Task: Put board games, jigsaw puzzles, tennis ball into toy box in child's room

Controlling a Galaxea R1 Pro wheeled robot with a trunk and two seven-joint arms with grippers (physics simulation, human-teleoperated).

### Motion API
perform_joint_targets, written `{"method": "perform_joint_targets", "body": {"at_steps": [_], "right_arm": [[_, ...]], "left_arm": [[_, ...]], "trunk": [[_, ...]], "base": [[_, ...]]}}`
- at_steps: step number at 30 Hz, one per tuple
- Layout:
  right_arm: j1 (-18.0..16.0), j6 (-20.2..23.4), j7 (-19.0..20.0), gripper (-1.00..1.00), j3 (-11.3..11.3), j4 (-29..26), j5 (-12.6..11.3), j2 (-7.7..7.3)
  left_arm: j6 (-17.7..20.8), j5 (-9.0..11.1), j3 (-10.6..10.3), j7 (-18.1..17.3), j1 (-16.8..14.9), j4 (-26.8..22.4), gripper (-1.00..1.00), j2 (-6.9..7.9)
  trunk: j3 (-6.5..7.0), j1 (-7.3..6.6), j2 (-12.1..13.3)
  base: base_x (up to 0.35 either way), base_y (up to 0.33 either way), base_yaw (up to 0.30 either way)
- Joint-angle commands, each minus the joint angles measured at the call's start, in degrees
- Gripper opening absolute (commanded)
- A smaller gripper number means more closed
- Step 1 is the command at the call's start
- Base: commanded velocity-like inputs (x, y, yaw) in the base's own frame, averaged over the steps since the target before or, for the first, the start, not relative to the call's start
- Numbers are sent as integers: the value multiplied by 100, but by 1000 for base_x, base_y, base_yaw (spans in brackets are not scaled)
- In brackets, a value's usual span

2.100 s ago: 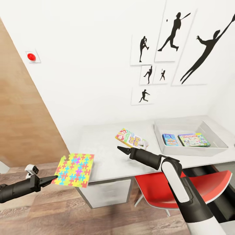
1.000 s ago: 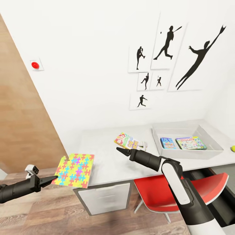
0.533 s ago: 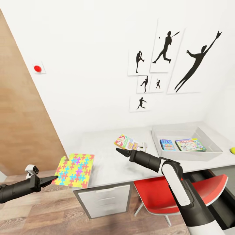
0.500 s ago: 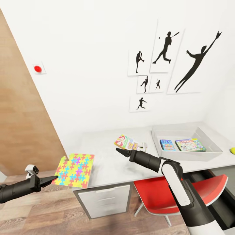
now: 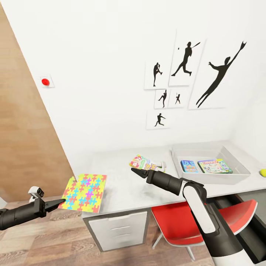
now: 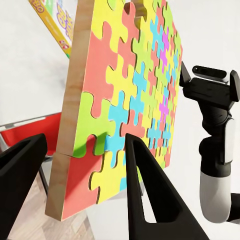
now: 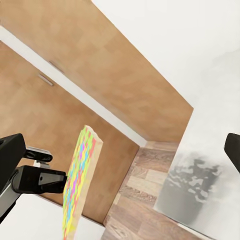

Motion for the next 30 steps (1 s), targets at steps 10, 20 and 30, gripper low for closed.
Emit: {"method": "perform_joint_targets", "body": {"at_steps": [10,20,30], "right_arm": [[-6,17,13,100,2,-2,5,-2],[-6,17,13,100,-3,-2,7,-4],[-6,15,13,100,-5,0,10,-7]], "left_arm": [[60,-4,-1,-24,-4,0,-100,1],[60,-4,-1,-24,-4,-4,-100,0],[60,-4,-2,-24,-4,-4,-100,0]], "trunk": [[83,4,-11],[176,4,-11],[243,4,-11]], "base": [[0,0,30],[0,0,105],[0,0,143]]}}
